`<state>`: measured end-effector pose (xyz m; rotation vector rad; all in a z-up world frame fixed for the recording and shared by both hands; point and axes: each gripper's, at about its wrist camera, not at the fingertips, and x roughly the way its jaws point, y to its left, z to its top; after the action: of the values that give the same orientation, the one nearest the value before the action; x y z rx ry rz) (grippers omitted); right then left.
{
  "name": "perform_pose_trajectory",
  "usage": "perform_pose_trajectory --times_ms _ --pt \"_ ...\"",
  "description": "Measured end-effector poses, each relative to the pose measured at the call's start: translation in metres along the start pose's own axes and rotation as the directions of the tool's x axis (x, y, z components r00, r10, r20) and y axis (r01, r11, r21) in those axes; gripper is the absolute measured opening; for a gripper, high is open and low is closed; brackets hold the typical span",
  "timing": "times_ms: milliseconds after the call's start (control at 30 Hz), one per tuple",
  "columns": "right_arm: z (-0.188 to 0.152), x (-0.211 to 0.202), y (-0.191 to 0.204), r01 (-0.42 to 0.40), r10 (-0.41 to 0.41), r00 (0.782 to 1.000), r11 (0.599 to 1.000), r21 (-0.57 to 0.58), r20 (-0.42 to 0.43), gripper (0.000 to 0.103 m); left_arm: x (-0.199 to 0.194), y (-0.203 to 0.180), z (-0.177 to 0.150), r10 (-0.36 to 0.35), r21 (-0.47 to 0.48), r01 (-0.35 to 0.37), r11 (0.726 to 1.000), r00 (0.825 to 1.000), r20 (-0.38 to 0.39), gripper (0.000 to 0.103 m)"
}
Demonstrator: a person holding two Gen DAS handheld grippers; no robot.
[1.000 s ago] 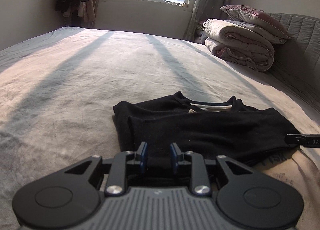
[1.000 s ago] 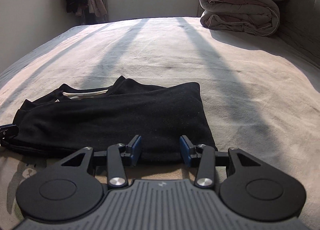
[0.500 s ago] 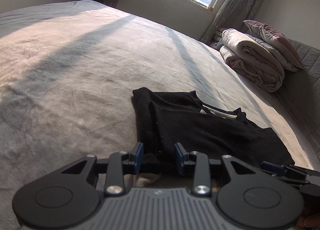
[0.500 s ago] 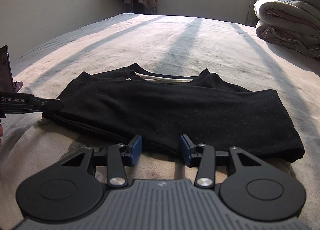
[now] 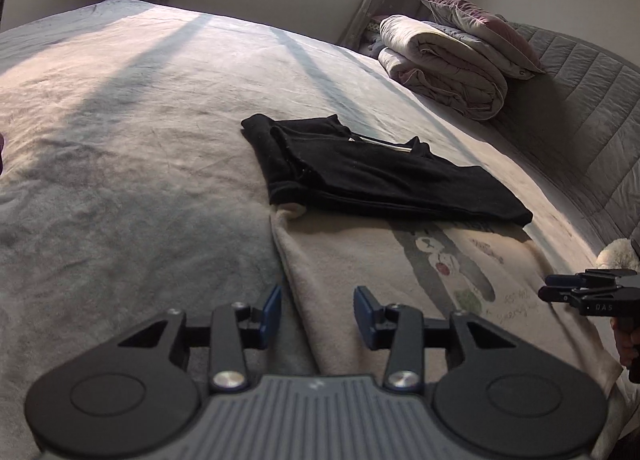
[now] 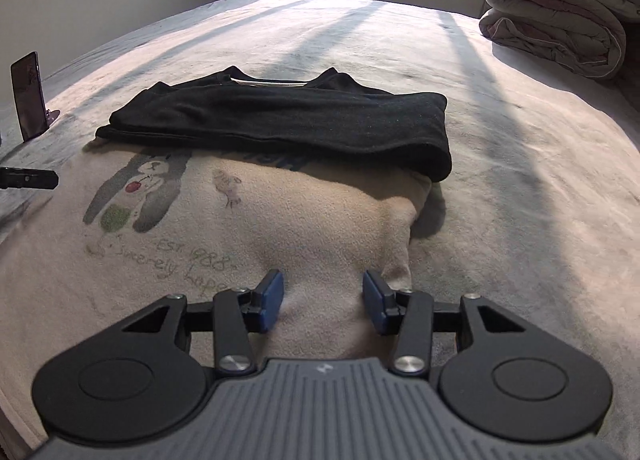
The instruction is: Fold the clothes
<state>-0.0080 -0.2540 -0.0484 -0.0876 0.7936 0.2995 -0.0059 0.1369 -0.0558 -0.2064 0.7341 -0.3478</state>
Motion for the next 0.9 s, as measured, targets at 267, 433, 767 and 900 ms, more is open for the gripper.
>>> perform_pose_trajectory --times_ms 267,433,767,900 --pt "-0.009 -0.027 -0.017 -0.019 0.016 0.999 0.996 0.091 0.033 0.049 0.0 0.004 0.021 0.037 -0.085 -0.032 0.996 0.997 0.066 0.041" --pt "0.006 -0.015 -0.018 -0.005 -0.002 0.999 0.99 0.144 0.049 0.049 0.012 0.011 0.053 0.023 -0.182 0.003 0.983 0.989 0.144 0.04" --pt "0.045 0.014 -0.002 -0.046 0.026 0.996 0.971 0.235 0.088 0.049 0.079 0.019 0.087 0.015 -0.206 0.022 0.978 0.984 0.176 0.026" --pt "0.05 0.022 0.003 -0.071 0.053 0.995 0.967 0.245 0.079 0.049 0.101 0.026 0.089 0.064 -0.239 -0.036 0.97 0.992 0.111 0.021"
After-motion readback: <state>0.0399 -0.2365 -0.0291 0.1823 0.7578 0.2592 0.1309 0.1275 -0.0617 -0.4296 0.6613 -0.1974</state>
